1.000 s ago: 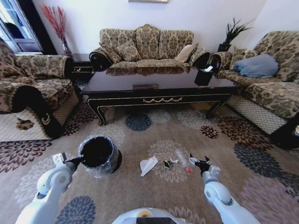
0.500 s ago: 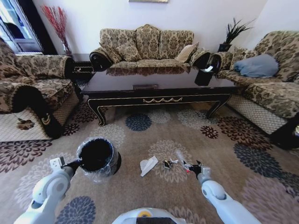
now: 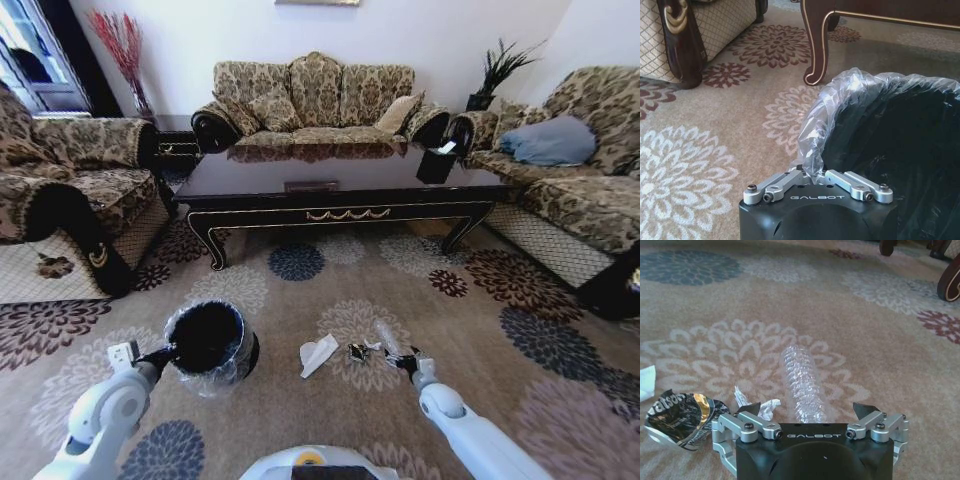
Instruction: Move to the front of the table and pick up the trash from the floor, then place it into the trash bin.
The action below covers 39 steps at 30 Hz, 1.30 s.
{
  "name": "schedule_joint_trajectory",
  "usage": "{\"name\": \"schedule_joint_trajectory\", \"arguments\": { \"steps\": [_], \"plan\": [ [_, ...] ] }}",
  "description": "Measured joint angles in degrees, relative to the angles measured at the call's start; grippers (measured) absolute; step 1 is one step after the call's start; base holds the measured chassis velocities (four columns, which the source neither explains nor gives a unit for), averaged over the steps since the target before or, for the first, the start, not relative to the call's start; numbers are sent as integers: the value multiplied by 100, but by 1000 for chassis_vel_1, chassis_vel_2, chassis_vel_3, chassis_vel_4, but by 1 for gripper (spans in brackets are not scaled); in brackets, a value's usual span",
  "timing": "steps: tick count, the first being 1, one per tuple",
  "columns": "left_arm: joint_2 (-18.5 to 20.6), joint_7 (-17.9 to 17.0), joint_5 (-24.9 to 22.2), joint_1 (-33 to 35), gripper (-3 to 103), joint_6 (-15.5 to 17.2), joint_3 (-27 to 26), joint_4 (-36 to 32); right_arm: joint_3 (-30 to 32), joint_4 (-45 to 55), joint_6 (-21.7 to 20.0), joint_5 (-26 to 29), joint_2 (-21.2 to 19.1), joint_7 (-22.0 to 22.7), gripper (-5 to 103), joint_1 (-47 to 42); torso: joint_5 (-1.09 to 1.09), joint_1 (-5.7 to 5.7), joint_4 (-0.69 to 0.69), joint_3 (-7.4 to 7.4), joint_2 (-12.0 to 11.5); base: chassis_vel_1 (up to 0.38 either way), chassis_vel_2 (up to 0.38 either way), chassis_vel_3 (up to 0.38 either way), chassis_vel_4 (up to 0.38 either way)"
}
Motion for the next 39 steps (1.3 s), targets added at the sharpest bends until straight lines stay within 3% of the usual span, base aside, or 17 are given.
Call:
{"name": "schedule_joint_trajectory", "arguments": {
  "steps": [16,19,21,23,25,28,29,30,32,35,39],
  "plan": [
    [41,1,-4,55,2,-8,-34,-76,-155,-693,3,-69,300,130,102,254,1,0,0,0,0,0,0,0,0],
    [41,0,7,60,2,-11,-30,-76,-126,-714,-9,-15,342,124,89,255,1,0,0,0,0,0,0,0,0],
    [41,0,10,63,2,-12,-30,-76,-111,-700,-34,28,357,124,89,253,0,0,0,0,0,0,0,0,0],
    [33,-2,21,75,2,-17,-30,-77,-95,-690,-80,51,384,123,73,252,1,0,0,0,0,0,0,0,0],
    [30,-2,27,79,2,-18,-30,-77,-94,-693,-84,46,389,123,73,252,1,0,0,0,0,0,0,0,0],
    [14,-3,36,91,2,-19,-30,-94,-94,-703,-87,14,402,123,57,236,1,0,0,0,0,0,0,0,0],
    [14,-3,37,92,2,-19,-30,-97,-94,-705,-87,9,403,124,57,232,1,0,0,0,0,0,0,0,0],
    [14,-4,42,92,2,-20,-28,-102,-94,-708,-87,-4,405,124,46,223,1,0,0,0,0,0,0,0,0],
    [15,-4,43,92,2,-20,-26,-104,-92,-707,-85,-17,405,123,46,213,0,0,0,0,0,0,0,0,0],
    [10,-6,52,91,2,-20,-14,-113,-45,-642,-71,-46,396,111,30,148,2,0,0,0,0,0,0,0,0],
    [-23,-6,82,93,2,-20,19,-129,46,-398,-33,-87,330,106,19,-17,1,0,0,0,0,0,0,0,0]
  ]
}}
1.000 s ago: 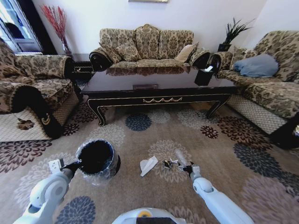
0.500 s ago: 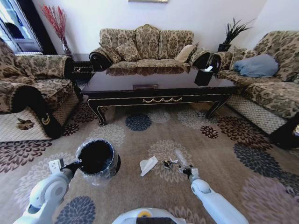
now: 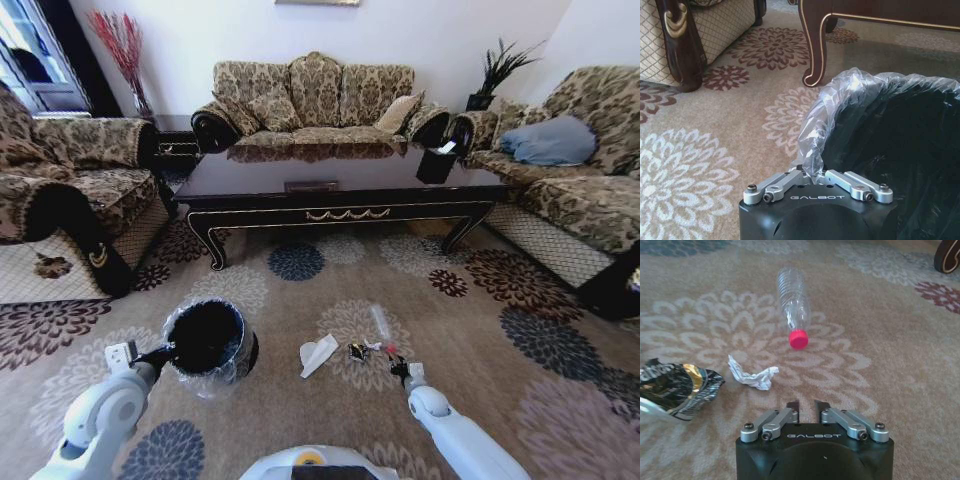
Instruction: Move to the front of the table and pick up the trash from the floor, then place it into the trash bin.
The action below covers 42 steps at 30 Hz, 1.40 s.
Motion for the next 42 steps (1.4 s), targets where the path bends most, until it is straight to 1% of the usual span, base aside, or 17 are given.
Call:
{"name": "schedule_joint_trajectory", "arguments": {
  "steps": [5,8,11,15,18,19,21,22,24,25,27,29,31,32,33,37,42],
  "plan": [
    [-15,5,13,-43,2,0,51,-4,200,525,31,-4,-140,-21,2,-333,-1,0,1,0,0,0,0,0,0],
    [-14,6,18,-81,2,0,75,-4,307,690,44,-6,-187,2,-3,-499,0,0,0,0,0,0,0,0,0],
    [-13,13,17,-102,2,0,94,2,382,761,75,-35,-197,48,1,-615,0,0,0,0,0,0,0,0,0],
    [-2,17,11,-134,2,0,132,23,544,868,146,-93,-191,154,18,-852,0,0,0,0,0,0,0,0,0],
    [4,18,-7,-151,2,0,134,23,589,910,248,-94,-194,152,24,-897,0,0,-1,0,0,0,0,0,0],
    [3,20,-19,-156,2,0,134,22,622,914,424,-91,-195,118,34,-886,-1,0,0,0,0,0,0,0,0],
    [0,20,-22,-155,2,-1,131,20,628,908,500,-90,-195,99,34,-871,0,0,-1,0,0,0,0,0,0],
    [-7,21,-25,-147,2,0,119,6,630,873,663,-89,-193,59,40,-826,0,0,0,0,0,0,0,0,0],
    [-13,22,-33,-108,2,1,80,-32,575,709,1389,-54,-173,-98,50,-651,-1,0,1,0,0,0,0,0,0],
    [-13,22,-33,-108,2,1,80,-32,575,709,1389,-54,-173,-98,50,-651,-1,0,1,0,0,0,0,0,0],
    [-6,25,-43,-64,2,0,28,-65,544,613,1732,-33,-136,-354,62,-512,1,0,1,0,0,0,0,0,0],
    [2,24,-43,-43,2,0,-2,-74,526,596,1822,-20,-124,-427,62,-449,0,0,1,0,0,0,0,0,0],
    [11,24,-52,-12,2,1,-40,-98,484,579,1882,-12,-115,-487,73,-355,-1,0,1,0,0,0,0,0,0],
    [4,23,-53,12,2,2,-72,-122,441,501,1868,1,-119,-512,89,-243,-1,0,0,0,0,0,0,0,0],
    [-4,22,-53,19,2,3,-79,-124,425,456,1859,14,-119,-535,94,-199,-1,0,-1,0,0,0,0,0,0],
    [-16,18,-53,46,2,5,-94,-128,363,339,1854,56,-112,-567,99,-67,-1,0,0,0,0,0,0,0,0],
    [-15,16,-54,126,2,11,-175,-153,66,-41,1839,112,-54,-576,100,336,0,0,1,0,0,0,0,0,0]
  ]
}}
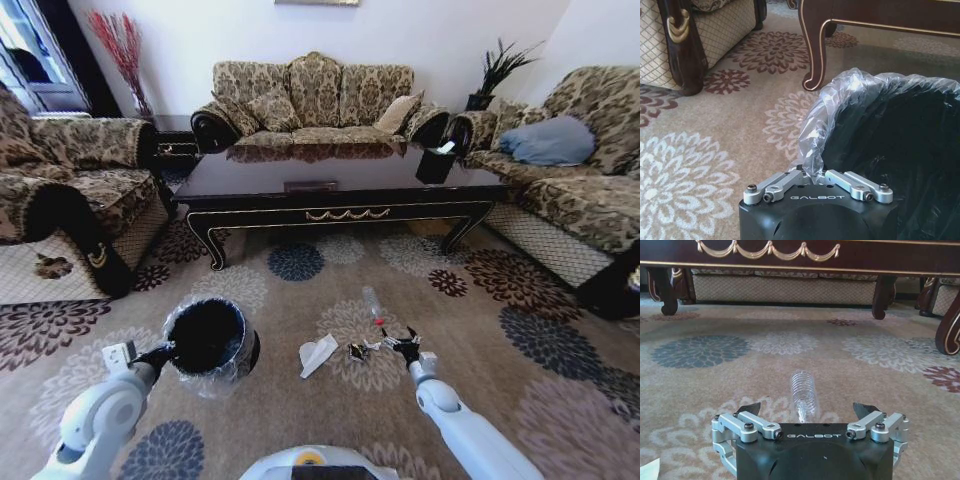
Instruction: Move to the front of the table and pick up the trash from the floor, then place it into the trash bin.
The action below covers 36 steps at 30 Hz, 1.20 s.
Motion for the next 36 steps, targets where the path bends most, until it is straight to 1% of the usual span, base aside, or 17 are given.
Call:
{"name": "schedule_joint_trajectory", "arguments": {
  "steps": [4,10,13,18,21,23,30,36],
  "plan": [
    [-27,-3,1,85,2,1,-58,-32,-189,-285,-4,5,61,0,100,250,0,0,0,0,0,-42,38,49,-28],
    [-73,-4,8,168,2,3,-129,-80,-418,-701,-21,-9,178,6,100,572,0,0,0,0,0,-131,147,142,-143],
    [-80,-5,12,198,2,3,-161,-81,-510,-1020,19,-32,323,5,100,781,-2,2,-1,2,0,-183,198,178,-194],
    [-99,-6,31,226,2,3,-170,-81,-566,-1262,14,-83,482,14,100,929,0,3,-1,3,-1,-101,120,113,-97],
    [-113,-8,46,256,2,3,-175,-81,-626,-1501,-115,-133,587,63,100,1065,-1,0,0,-1,0,0,0,0,0],
    [-114,-8,46,265,2,3,-179,-81,-632,-1595,-127,-144,631,56,100,1116,0,-1,0,-1,0,0,0,0,0],
    [-113,-7,50,335,2,3,-229,-95,-658,-2114,-293,-97,925,-117,100,1450,0,-1,-1,0,0,3,-8,-6,7],
    [-109,-9,55,411,2,3,-296,-119,-655,-2512,-459,-52,1137,-51,100,1744,-1,-1,1,0,0,0,0,0,0]
  ]
}}
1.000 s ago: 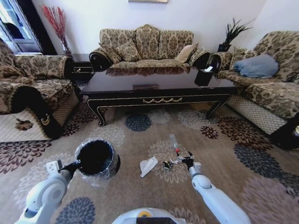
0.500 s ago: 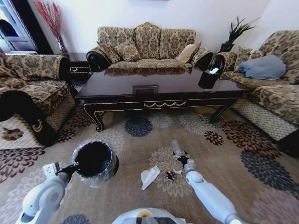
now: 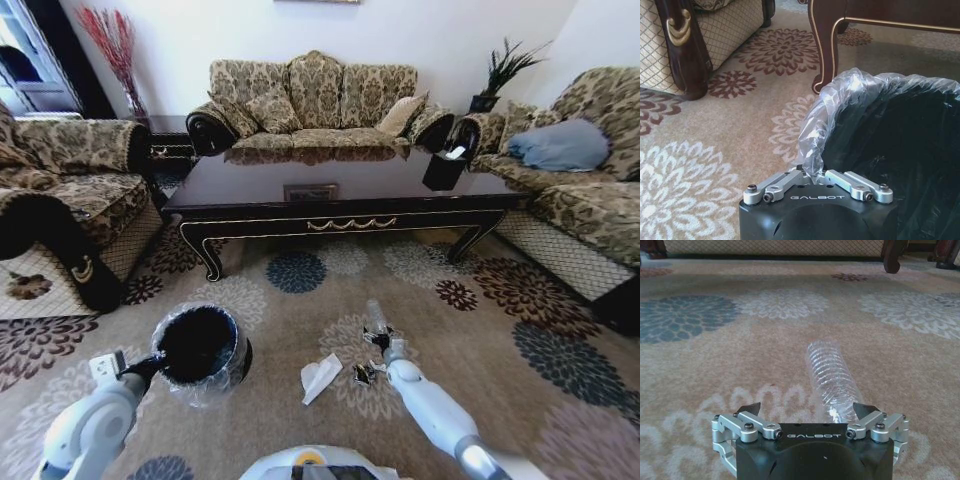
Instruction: Move to the front of the table and pick up the trash from the floor, then place it into the trash bin.
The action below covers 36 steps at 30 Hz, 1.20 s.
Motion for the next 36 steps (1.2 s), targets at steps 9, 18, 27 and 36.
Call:
{"name": "schedule_joint_trajectory", "arguments": {
  "steps": [9,18,27,36],
  "plan": [
    [-35,0,26,23,2,0,2,-20,15,-321,-144,-66,81,206,100,264,0,0,-1,0,0,0,0,0,0],
    [-66,1,81,-2,2,0,72,-14,75,-738,-175,-258,243,250,100,495,1,0,-1,0,0,0,0,0,0],
    [-54,0,77,-9,2,0,67,11,145,-1189,-292,-431,443,346,93,735,1,1,-1,0,0,0,0,0,0],
    [-41,-3,71,-42,2,-1,71,51,223,-1432,-382,-471,504,441,61,857,0,1,-1,0,0,0,0,0,0]
  ]
}}
